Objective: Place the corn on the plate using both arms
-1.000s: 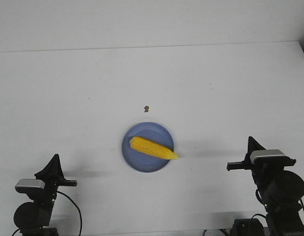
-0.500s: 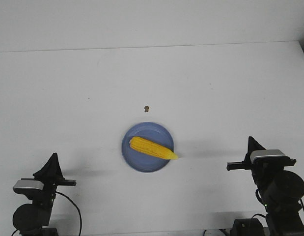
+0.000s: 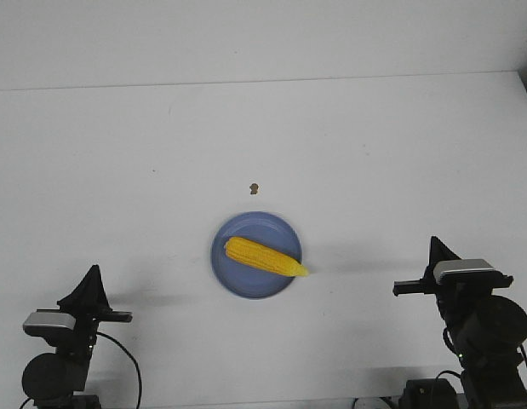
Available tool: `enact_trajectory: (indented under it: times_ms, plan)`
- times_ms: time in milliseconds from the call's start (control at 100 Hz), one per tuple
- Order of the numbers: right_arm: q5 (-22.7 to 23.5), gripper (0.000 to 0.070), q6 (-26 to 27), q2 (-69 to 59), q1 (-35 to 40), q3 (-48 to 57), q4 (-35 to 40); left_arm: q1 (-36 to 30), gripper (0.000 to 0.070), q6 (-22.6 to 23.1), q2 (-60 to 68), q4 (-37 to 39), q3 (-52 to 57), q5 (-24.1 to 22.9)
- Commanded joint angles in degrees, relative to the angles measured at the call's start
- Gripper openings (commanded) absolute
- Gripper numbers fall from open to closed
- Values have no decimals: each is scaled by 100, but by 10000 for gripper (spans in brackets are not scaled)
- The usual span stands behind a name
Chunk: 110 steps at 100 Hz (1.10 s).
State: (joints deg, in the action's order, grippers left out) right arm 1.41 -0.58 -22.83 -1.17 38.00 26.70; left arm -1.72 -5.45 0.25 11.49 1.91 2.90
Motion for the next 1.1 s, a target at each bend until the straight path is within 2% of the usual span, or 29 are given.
enact_trajectory:
  times_ms: [0,210,510,720,930,1090]
  plan:
    - [-11,1,59,-9,-4,57,-55,11,12,-15,-9,57,-111,-11]
    - [-17,1,55,-9,-4,57,-66,11,12,-15,-9,57,-111,-11]
    - [-39,1,17,415,9,-61,-758,11,12,-15,-7,57,-111,-11]
    - [-35,1,-68,1423,7,-1156,-1753,11,12,-15,-9,59,-111,-11]
    - [4,1,127,2304,9,-2293,-2052,9,12,-15,-9,59,-111,-11]
    - [7,1,225,2275,15,-2704,-2232,11,12,-15,-7,61,-111,-11]
